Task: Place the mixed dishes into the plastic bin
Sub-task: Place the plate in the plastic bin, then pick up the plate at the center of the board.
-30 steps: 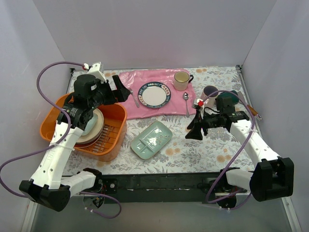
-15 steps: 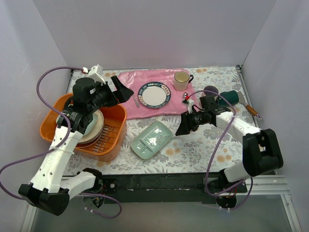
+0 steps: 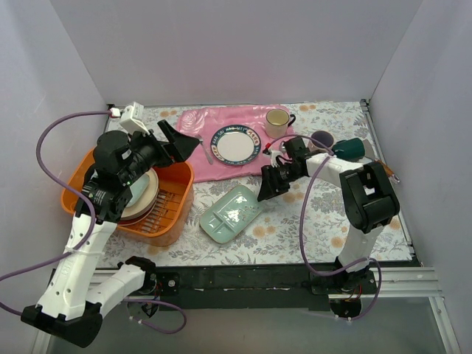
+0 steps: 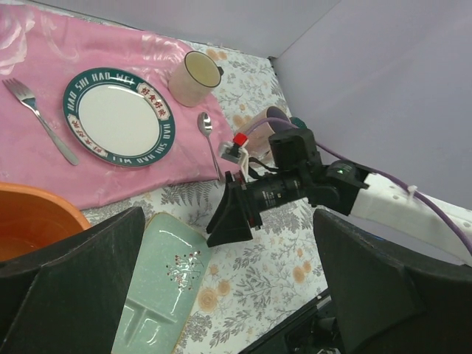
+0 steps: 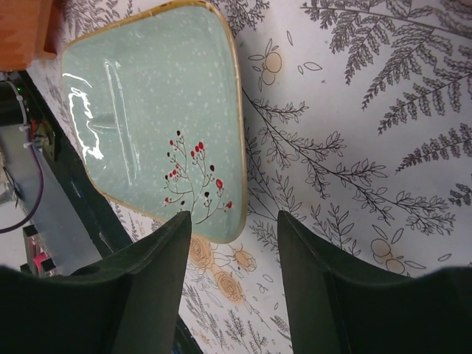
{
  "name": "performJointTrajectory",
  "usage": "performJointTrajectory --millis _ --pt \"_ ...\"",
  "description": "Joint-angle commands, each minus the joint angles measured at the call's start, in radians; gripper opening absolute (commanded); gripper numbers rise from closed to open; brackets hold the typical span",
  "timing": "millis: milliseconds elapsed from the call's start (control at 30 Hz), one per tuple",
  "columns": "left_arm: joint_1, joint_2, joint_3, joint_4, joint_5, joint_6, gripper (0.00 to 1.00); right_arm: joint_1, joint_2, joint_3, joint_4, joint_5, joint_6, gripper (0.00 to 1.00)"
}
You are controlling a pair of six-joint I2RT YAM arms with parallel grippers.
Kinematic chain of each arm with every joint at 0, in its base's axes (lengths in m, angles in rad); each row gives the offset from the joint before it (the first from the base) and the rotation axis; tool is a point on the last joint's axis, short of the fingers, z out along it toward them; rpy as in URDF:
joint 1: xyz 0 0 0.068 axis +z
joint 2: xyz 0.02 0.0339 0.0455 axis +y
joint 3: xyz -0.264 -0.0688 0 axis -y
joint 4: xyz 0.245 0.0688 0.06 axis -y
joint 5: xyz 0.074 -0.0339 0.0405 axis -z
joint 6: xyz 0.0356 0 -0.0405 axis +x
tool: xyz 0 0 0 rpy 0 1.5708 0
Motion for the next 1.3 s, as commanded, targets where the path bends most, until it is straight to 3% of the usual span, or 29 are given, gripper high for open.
performJointTrajectory --millis 0,100,300,400,433,533,700,833,900,1100,1267 --pt "-0.002 -0.027 -0.014 0.041 0.048 0.014 0.98 0.033 0.044 0.057 -0.034 0.005 -0.015 0.57" --pt "-0.002 -0.038 -0.021 0.049 0.076 0.021 0.98 0.049 0.076 0.067 -0.034 -0.001 -0.015 0.55" --pt "-0.002 -0.055 -0.037 0.074 0.142 0.034 0.98 0.053 0.133 0.106 -0.046 -0.024 -0.020 0.41" --pt "-0.002 -0.056 -0.038 0.083 0.180 0.051 0.98 0.055 0.141 0.116 -0.051 -0.037 -0.026 0.23" --pt "-0.002 -0.055 -0.040 0.081 0.206 0.055 0.98 0.052 0.139 0.118 -0.052 -0.038 -0.028 0.12" --pt "-0.002 -0.047 -0.046 0.086 0.260 0.058 0.98 0.046 0.121 0.113 -0.051 -0.044 -0.031 0.01" --pt "-0.002 -0.023 -0.044 0.098 0.355 0.083 0.98 0.018 0.052 0.101 -0.069 -0.073 -0.038 0.01" --pt "-0.014 0.008 -0.044 0.101 0.452 0.149 0.98 -0.028 -0.003 0.115 -0.156 -0.136 -0.168 0.01" --pt "-0.029 0.022 -0.046 0.103 0.483 0.173 0.98 -0.048 -0.014 0.148 -0.287 -0.194 -0.299 0.01" --pt "-0.208 0.095 -0.026 0.101 0.399 0.316 0.98 -0.155 0.007 0.260 -0.687 -0.285 -0.691 0.01" --pt "-0.397 0.193 -0.044 0.104 0.291 0.446 0.98 -0.249 0.023 0.331 -0.868 -0.317 -0.866 0.01"
